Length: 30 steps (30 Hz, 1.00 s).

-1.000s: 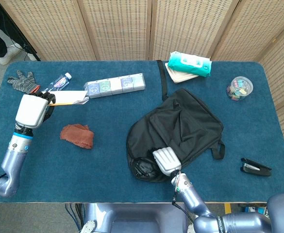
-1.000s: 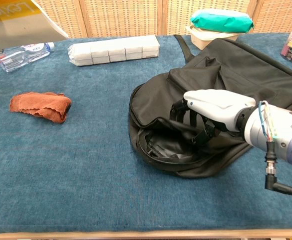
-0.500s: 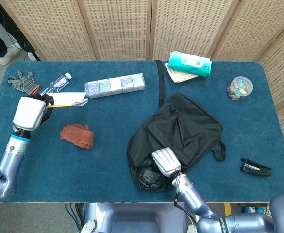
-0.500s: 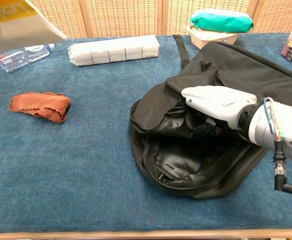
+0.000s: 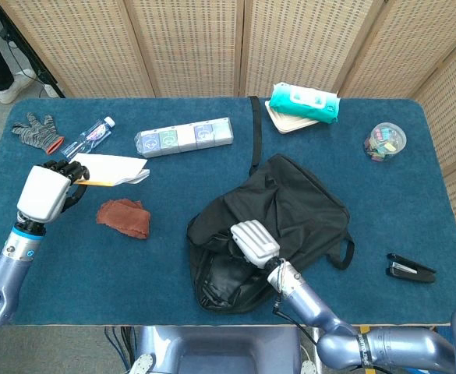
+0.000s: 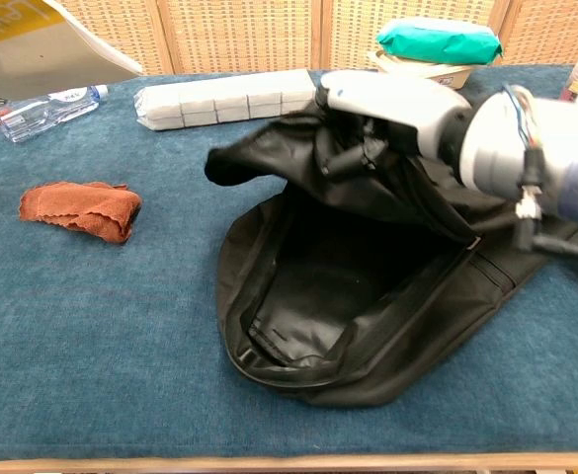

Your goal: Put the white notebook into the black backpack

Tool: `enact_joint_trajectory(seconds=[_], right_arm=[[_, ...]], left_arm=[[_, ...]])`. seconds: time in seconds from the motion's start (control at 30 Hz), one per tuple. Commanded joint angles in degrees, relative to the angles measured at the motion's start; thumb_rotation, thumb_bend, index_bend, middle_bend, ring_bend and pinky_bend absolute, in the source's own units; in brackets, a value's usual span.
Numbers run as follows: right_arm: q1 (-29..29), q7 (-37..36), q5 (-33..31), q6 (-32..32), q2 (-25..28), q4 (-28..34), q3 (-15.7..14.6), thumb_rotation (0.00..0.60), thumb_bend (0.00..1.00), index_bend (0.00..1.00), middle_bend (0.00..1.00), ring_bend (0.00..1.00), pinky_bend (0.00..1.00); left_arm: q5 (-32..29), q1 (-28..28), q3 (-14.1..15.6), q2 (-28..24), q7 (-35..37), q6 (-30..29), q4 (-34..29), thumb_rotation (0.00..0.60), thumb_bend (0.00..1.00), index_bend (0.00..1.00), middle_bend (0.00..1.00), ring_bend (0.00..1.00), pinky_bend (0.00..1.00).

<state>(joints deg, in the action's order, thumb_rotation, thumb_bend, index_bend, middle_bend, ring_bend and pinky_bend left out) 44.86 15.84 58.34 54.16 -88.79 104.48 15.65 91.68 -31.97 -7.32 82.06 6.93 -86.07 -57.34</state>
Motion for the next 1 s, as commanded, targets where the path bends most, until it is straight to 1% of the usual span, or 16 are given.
enact_joint_trajectory(seconds=[0.03, 0.27, 0.43, 0.57, 0.77, 0.8, 0.9, 1.0], right_arm=[[2.4, 2.3, -3.1, -0.2, 0.1, 0.0, 2.0, 0.600, 1.00, 0.60, 0.63, 0.66, 0.76], [5.1, 2.5, -7.7, -2.4, 1.4, -3.0, 4.3, 0.600, 1.00, 0.59, 0.63, 0.66, 0.76], [6.1, -1.7, -11.6, -6.5, 4.0, -4.9, 6.5, 0.600, 1.00, 0.59, 0.63, 0.66, 0.76], [6.4, -5.0, -12.7, -9.8, 6.6, -7.0, 7.7, 0.600, 1.00, 0.59, 0.63, 0.66, 0.76], [6.8, -9.3, -12.4, -14.0, 9.3, -10.5, 8.0, 0.600, 1.00, 0.59, 0.63, 0.66, 0.76], [6.9, -10.5, -12.5, -14.9, 9.7, -11.3, 8.2, 0.600, 1.00, 0.59, 0.63, 0.66, 0.76], [7.1, -12.7, -11.8, -16.7, 10.6, -11.6, 8.3, 0.600, 1.00, 0.60, 0.63, 0.66, 0.76], [7.6, -15.0, -11.4, -19.4, 12.3, -10.5, 8.3, 0.600, 1.00, 0.60, 0.63, 0.66, 0.76]], left_arm=[[2.2, 0.4, 1.0, 0.6, 3.6, -2.5, 1.6, 0.600, 0.53, 0.82, 0.64, 0.62, 0.72], [6.6, 1.3, 2.6, 1.6, 11.8, -9.6, 4.6, 0.600, 0.53, 0.82, 0.64, 0.62, 0.72], [9.3, 1.5, 3.9, 2.2, 16.7, -13.3, 5.8, 0.600, 0.53, 0.82, 0.64, 0.62, 0.72], [10.7, 1.7, 4.5, 2.7, 19.5, -15.9, 6.4, 0.600, 0.53, 0.83, 0.64, 0.62, 0.72], [13.5, 1.5, 5.4, 4.2, 23.3, -20.7, 7.6, 0.600, 0.53, 0.83, 0.65, 0.62, 0.72], [15.1, 1.1, 6.0, 4.9, 24.4, -22.3, 7.6, 0.600, 0.53, 0.83, 0.65, 0.62, 0.72], [17.3, 0.1, 6.5, 7.1, 24.5, -24.3, 9.1, 0.600, 0.53, 0.83, 0.65, 0.62, 0.72], [20.4, -2.1, 7.0, 11.1, 24.1, -26.4, 12.1, 0.600, 0.53, 0.83, 0.65, 0.62, 0.72]])
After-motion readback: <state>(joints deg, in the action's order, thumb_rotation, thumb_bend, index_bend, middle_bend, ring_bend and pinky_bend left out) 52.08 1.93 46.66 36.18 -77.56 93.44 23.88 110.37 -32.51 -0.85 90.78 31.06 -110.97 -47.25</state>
